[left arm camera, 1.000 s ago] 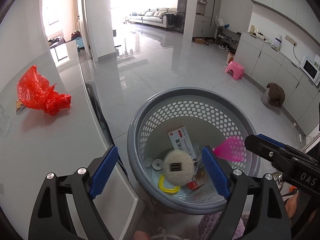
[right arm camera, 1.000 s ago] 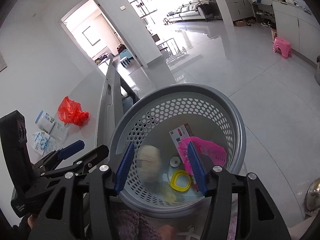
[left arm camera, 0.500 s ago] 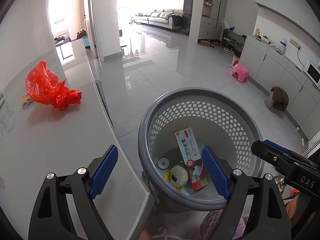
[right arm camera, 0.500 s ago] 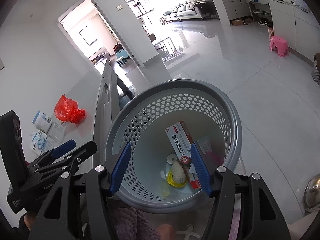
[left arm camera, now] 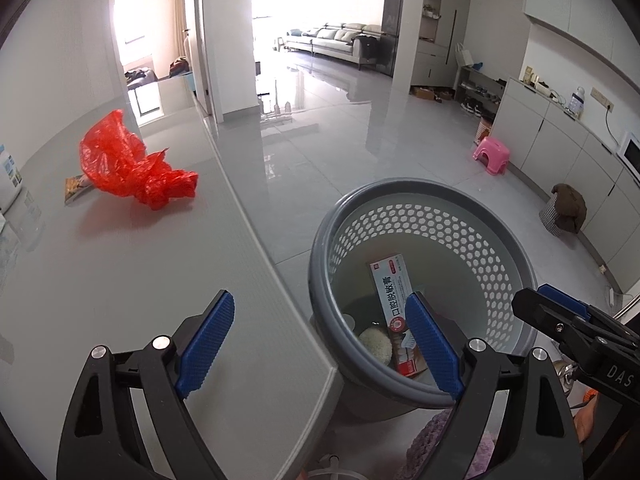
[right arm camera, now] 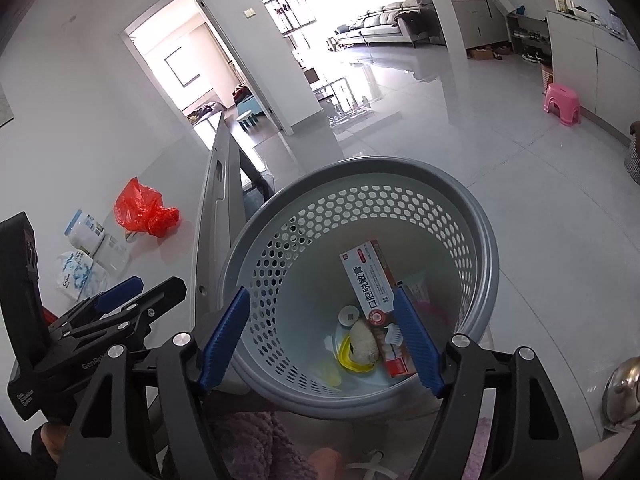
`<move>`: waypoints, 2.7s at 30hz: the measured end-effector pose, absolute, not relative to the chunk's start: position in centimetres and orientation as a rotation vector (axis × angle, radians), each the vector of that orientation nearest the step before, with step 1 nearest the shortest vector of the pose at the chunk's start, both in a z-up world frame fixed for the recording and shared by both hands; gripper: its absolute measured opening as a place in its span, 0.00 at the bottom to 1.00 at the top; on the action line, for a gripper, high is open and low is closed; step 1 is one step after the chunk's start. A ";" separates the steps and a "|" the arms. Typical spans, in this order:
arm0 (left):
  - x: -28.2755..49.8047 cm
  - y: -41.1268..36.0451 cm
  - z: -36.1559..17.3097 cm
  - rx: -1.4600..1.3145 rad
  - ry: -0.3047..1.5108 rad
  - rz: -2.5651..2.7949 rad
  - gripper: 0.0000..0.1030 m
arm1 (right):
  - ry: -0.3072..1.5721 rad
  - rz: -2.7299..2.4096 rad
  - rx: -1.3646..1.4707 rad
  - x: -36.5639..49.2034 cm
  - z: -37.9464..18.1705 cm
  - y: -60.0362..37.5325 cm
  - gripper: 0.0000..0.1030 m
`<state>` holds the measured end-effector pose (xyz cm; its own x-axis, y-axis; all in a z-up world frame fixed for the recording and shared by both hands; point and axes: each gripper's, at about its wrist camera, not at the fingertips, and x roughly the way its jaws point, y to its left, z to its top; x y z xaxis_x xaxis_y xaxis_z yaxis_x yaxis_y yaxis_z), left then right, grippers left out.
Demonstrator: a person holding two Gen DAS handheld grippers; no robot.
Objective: Collect trash
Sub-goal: 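Move both tools back from the wastebasket toward the table, then grasp the red plastic bag with the right gripper and lift it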
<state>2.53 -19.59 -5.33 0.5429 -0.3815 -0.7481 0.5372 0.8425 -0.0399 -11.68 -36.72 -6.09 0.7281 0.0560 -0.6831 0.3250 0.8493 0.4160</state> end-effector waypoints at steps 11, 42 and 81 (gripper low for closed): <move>4.3 -13.7 -4.2 0.151 0.803 -0.412 0.84 | 0.692 -0.058 0.492 -9.5 -4.6 -32.7 0.75; 14.4 2.0 -3.5 0.032 0.763 -0.124 0.90 | 0.728 0.123 0.110 7.7 -0.3 -17.2 0.77; 16.9 7.5 -3.4 -0.011 0.749 -0.037 0.92 | 0.836 0.081 -0.201 20.8 -4.4 -9.7 0.79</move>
<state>16.86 7.49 -3.39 0.7320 -0.0376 -0.6803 0.0299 0.9993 -0.0230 20.85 -9.74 -4.37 0.6687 -0.0078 -0.7435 -0.1500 0.9780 -0.1452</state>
